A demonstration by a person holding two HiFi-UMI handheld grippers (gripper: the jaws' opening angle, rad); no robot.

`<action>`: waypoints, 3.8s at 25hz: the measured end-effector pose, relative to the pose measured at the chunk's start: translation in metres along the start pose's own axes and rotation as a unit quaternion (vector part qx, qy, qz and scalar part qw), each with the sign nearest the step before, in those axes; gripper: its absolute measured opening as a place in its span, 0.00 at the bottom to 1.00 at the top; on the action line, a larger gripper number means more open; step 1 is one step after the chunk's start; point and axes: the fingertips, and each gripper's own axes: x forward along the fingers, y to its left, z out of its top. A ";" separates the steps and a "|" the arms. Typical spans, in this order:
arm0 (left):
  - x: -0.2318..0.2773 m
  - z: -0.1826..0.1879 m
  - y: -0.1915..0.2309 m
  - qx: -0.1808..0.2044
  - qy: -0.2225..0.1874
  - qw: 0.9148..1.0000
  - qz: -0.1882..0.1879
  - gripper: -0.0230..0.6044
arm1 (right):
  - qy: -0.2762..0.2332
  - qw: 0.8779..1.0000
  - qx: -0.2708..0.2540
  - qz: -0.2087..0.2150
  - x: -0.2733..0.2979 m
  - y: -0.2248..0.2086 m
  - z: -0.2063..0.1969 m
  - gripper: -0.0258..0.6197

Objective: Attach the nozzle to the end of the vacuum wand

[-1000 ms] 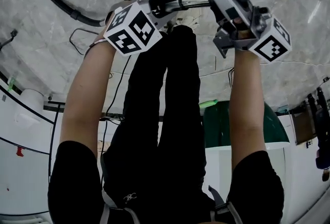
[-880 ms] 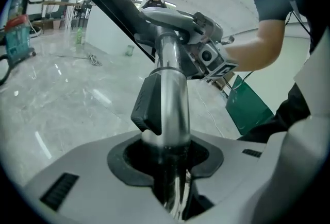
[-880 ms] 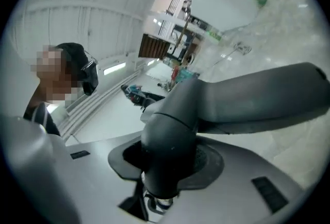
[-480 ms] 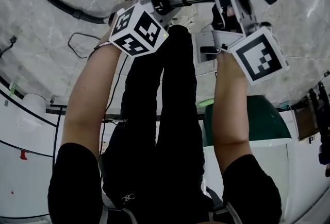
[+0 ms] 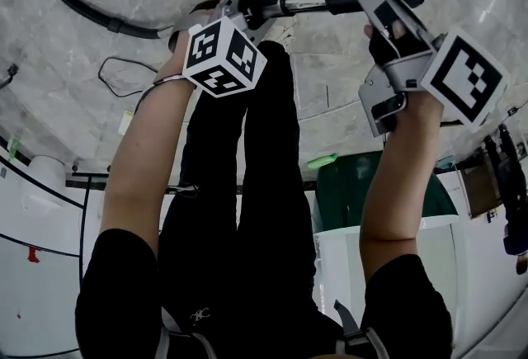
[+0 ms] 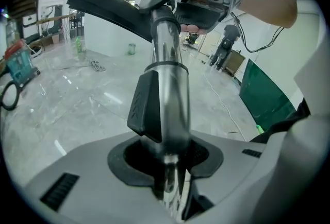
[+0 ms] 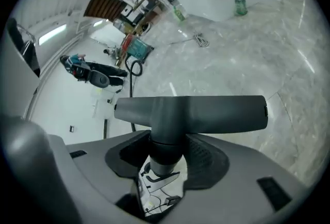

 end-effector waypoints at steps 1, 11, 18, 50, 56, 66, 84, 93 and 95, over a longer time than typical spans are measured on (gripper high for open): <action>-0.001 0.003 0.001 -0.003 0.000 1.000 0.003 0.27 | -0.006 1.000 -0.008 0.001 -0.002 0.002 0.002 0.37; -0.008 0.011 0.005 -0.013 -0.006 1.000 -0.008 0.27 | -0.168 0.978 -0.056 0.112 -0.018 0.019 0.008 0.36; -0.006 0.013 0.009 -0.013 -0.004 1.000 0.002 0.27 | -0.191 0.966 -0.084 0.153 -0.014 0.022 0.008 0.35; 0.008 0.001 0.006 -0.022 0.039 0.999 0.016 0.27 | -0.097 0.995 -0.024 -0.016 0.027 -0.002 -0.014 0.34; -0.010 0.009 0.016 -0.027 0.012 1.000 0.004 0.27 | -0.146 0.980 -0.106 0.081 0.026 0.037 0.000 0.33; 0.009 -0.001 0.005 -0.028 0.042 0.999 -0.014 0.27 | -0.116 0.990 -0.066 0.041 0.044 0.004 -0.015 0.31; 0.100 -0.062 0.037 -0.044 0.100 0.994 0.008 0.27 | -0.135 0.989 -0.057 -0.014 0.022 -0.074 -0.043 0.25; 0.176 -0.102 0.072 -0.057 0.144 0.988 -0.010 0.27 | -0.100 0.977 -0.189 -0.003 0.049 -0.083 -0.048 0.06; 0.179 -0.099 0.072 -0.038 0.132 0.990 -0.016 0.27 | -0.107 0.980 -0.169 0.005 0.055 -0.088 -0.042 0.06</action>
